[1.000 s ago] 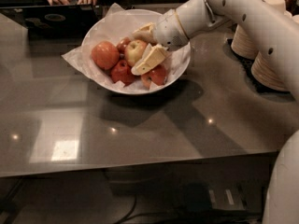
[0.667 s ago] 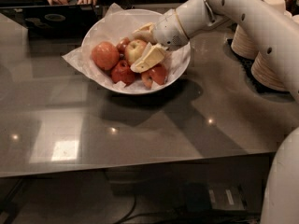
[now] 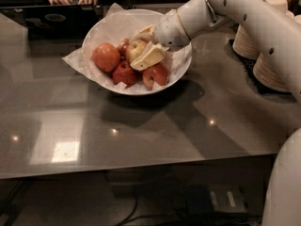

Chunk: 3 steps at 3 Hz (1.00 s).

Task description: Pick apple from white bowl

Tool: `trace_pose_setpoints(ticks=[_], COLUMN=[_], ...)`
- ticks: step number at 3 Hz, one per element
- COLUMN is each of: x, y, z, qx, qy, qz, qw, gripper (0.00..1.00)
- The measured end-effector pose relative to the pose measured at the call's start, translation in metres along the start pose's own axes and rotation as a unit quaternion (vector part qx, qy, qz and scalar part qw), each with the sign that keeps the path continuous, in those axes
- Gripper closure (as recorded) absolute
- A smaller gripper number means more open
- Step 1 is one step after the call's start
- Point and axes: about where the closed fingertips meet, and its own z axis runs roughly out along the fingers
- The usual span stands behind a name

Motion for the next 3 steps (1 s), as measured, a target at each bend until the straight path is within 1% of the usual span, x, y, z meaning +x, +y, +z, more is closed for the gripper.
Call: trace_pose_setpoints(ticks=[1, 2, 3], x=[0.0, 0.0, -0.009], y=[0.0, 0.0, 0.004], z=[0.0, 0.0, -0.014], qx=[0.0, 0.0, 0.008], qy=[0.0, 0.0, -0.034], qz=[0.0, 0.0, -0.012], qw=[1.0, 1.0, 0.9993], gripper=[1.0, 1.0, 1.0])
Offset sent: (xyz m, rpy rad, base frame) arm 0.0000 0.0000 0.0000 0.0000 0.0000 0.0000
